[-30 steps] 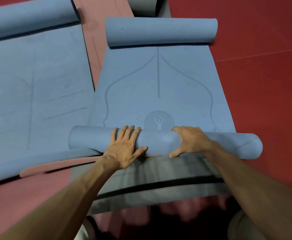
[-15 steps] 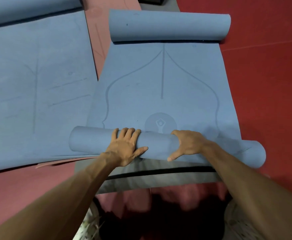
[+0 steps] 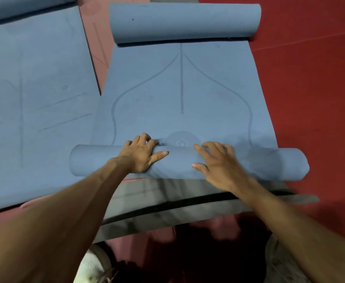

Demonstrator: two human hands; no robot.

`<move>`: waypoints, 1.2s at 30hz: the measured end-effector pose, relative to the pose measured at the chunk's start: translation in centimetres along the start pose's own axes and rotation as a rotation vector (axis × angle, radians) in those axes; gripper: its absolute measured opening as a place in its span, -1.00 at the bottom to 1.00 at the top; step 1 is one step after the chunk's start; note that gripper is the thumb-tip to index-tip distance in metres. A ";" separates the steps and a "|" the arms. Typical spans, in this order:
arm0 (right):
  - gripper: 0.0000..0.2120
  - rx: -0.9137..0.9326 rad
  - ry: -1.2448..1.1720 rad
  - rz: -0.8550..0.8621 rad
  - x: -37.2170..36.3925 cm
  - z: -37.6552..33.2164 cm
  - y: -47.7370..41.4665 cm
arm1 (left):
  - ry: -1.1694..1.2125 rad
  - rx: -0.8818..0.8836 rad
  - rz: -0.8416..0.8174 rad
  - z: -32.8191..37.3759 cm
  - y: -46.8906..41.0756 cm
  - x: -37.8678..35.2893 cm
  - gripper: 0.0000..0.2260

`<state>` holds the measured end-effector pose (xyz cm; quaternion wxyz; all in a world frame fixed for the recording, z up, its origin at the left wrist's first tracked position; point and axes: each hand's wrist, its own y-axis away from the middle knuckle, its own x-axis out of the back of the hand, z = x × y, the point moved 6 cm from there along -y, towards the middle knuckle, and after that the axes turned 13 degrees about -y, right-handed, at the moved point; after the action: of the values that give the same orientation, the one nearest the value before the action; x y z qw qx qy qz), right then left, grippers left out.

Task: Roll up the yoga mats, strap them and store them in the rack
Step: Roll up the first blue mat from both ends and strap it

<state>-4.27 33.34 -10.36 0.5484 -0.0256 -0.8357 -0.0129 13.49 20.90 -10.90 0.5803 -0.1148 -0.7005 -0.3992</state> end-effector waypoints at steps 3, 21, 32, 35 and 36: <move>-0.45 -0.041 0.001 0.079 -0.4 -0.3 0.1 | -0.031 0.015 0.013 0.1 -0.4 0.3 -0.45; -0.69 -0.339 -0.060 -0.329 0.0 3.0 -8.1 | -0.122 0.044 0.229 0.8 -0.5 0.3 -0.17; -0.66 -0.239 -0.052 -0.190 1.8 2.1 -9.2 | -0.204 -0.008 0.181 -0.1 -3.6 2.2 -0.11; -0.51 -0.142 0.029 -0.081 1.3 2.0 -9.1 | -0.193 0.014 0.091 -1.0 -5.7 2.8 -0.25; -0.49 -0.121 0.018 -0.028 1.3 2.1 -8.7 | -0.167 0.010 0.048 -1.1 -6.5 2.9 -0.34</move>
<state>-7.22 24.79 -9.99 0.5531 -0.0468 -0.8287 -0.0714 9.38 14.97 -11.00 0.5298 -0.1614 -0.7456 -0.3706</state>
